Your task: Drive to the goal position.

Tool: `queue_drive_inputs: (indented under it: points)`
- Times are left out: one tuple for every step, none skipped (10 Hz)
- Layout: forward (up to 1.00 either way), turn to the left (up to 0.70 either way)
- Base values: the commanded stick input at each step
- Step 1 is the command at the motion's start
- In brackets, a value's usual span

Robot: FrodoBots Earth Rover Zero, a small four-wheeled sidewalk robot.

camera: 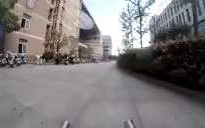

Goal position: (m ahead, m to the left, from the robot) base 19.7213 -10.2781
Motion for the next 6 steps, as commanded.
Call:
queue_drive_inputs:
  points:
    - [0.45,0.0]
    - [0.45,0.0]
    - [0.45,0.0]
    - [0.48,0.0]
    - [0.64,0.0]
    - [0.7,0.0]
